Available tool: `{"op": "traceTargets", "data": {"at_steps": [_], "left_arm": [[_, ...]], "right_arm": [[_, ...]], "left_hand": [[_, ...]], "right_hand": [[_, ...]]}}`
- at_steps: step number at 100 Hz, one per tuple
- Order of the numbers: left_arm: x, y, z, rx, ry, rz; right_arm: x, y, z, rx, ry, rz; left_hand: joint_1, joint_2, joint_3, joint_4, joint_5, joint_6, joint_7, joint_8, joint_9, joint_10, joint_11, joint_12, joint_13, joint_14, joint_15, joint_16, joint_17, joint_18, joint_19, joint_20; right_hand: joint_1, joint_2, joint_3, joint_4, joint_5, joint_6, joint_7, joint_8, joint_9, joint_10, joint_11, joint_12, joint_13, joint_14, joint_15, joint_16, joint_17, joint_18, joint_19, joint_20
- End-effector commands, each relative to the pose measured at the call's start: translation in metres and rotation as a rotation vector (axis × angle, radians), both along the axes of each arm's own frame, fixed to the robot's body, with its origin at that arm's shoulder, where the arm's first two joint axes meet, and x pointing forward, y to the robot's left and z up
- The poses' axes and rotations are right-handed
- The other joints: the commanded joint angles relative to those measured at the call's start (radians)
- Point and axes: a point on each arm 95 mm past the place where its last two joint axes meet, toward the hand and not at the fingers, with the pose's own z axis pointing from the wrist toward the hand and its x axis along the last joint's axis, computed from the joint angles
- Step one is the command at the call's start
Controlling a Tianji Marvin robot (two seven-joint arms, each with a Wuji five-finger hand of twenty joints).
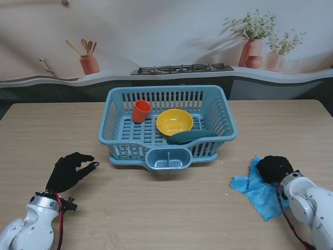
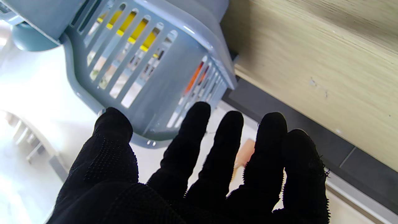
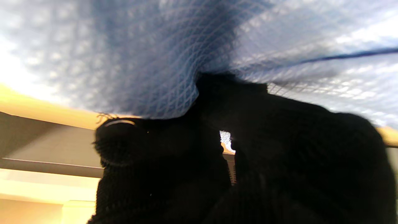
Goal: Clear dishes and wipe the table
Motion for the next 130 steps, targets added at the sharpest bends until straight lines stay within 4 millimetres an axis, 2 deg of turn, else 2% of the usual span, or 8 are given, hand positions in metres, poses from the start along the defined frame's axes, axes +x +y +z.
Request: {"op": "traceTargets", "data": {"at_steps": [1, 14, 47, 64, 78, 111, 130], "left_arm": [[-0.001, -0.002, -0.001, -0.005, 0.008, -0.007], [-0.001, -0.001, -0.002, -0.003, 0.006, -0.005], [-0.002, -0.001, -0.001, -0.005, -0.003, 0.002], [-0.003, -0.001, -0.001, -0.005, -0.005, 0.003], [-0.003, -0.001, -0.001, -0.005, -0.005, 0.004], [-0.004, 0.000, -0.001, -0.007, -0.004, 0.001], [-0.004, 0.000, -0.002, -0.007, -0.002, 0.001]], "right_arm": [[0.000, 0.001, -0.011, -0.010, 0.032, -0.015], [0.016, 0.010, -0.015, -0.004, 0.028, -0.037], [0.073, 0.041, -0.014, -0.008, 0.027, -0.042], [0.085, 0.049, -0.015, -0.014, 0.051, -0.036], [0.075, 0.047, -0.016, 0.003, 0.076, -0.036], [0.020, 0.016, -0.011, 0.030, 0.093, 0.010], [-0.003, 0.001, -0.007, 0.032, 0.116, 0.012]], "left_hand": [[0.038, 0.047, -0.027, 0.024, 0.035, -0.012, -0.016, 0.012, 0.002, 0.023, -0.003, 0.001, 0.011, 0.047, 0.014, 0.014, -0.008, 0.019, 0.012, 0.014], [0.038, 0.049, -0.029, 0.024, 0.035, -0.012, -0.016, 0.012, 0.002, 0.026, -0.003, 0.001, 0.011, 0.047, 0.014, 0.014, -0.008, 0.019, 0.012, 0.014], [0.040, 0.049, -0.034, 0.025, 0.036, -0.012, -0.016, 0.012, 0.002, 0.023, -0.003, 0.001, 0.012, 0.047, 0.015, 0.014, -0.008, 0.018, 0.012, 0.014], [0.042, 0.050, -0.036, 0.025, 0.036, -0.012, -0.016, 0.013, 0.002, 0.025, -0.003, 0.001, 0.011, 0.047, 0.015, 0.014, -0.008, 0.018, 0.012, 0.014], [0.043, 0.050, -0.037, 0.026, 0.036, -0.012, -0.016, 0.013, 0.001, 0.025, -0.003, 0.001, 0.011, 0.047, 0.015, 0.014, -0.009, 0.017, 0.012, 0.014], [0.045, 0.052, -0.041, 0.026, 0.035, -0.012, -0.016, 0.013, 0.002, 0.024, -0.003, 0.002, 0.011, 0.046, 0.015, 0.014, -0.009, 0.017, 0.012, 0.013], [0.046, 0.052, -0.044, 0.026, 0.036, -0.013, -0.016, 0.013, 0.002, 0.022, -0.003, 0.002, 0.011, 0.046, 0.015, 0.014, -0.009, 0.017, 0.012, 0.013]], "right_hand": [[0.013, 0.028, 0.045, -0.017, 0.035, 0.009, -0.089, -0.047, 0.023, -0.019, 0.008, 0.000, 0.004, 0.032, 0.013, 0.003, -0.010, -0.038, 0.001, 0.018], [0.014, 0.026, 0.046, -0.016, 0.037, 0.011, -0.090, -0.043, 0.023, -0.019, 0.008, 0.001, 0.004, 0.033, 0.014, 0.003, -0.010, -0.040, 0.002, 0.023], [0.013, 0.024, 0.047, -0.017, 0.041, 0.008, -0.094, -0.036, 0.026, -0.021, 0.005, 0.001, 0.005, 0.032, 0.014, 0.002, -0.009, -0.041, 0.000, 0.029], [0.013, 0.025, 0.047, -0.017, 0.044, 0.007, -0.094, -0.034, 0.028, -0.021, 0.005, 0.002, 0.005, 0.031, 0.015, 0.002, -0.010, -0.043, -0.001, 0.031], [0.013, 0.023, 0.047, -0.017, 0.045, 0.006, -0.095, -0.032, 0.028, -0.019, 0.004, 0.002, 0.005, 0.032, 0.014, 0.001, -0.011, -0.041, -0.002, 0.033], [0.013, 0.022, 0.050, -0.017, 0.046, 0.013, -0.096, -0.028, 0.030, -0.016, 0.000, 0.005, 0.006, 0.037, 0.015, 0.003, -0.013, -0.036, -0.001, 0.039], [0.013, 0.021, 0.050, -0.017, 0.046, 0.014, -0.096, -0.025, 0.030, -0.012, -0.001, 0.007, 0.004, 0.038, 0.015, 0.003, -0.015, -0.034, -0.001, 0.041]]}}
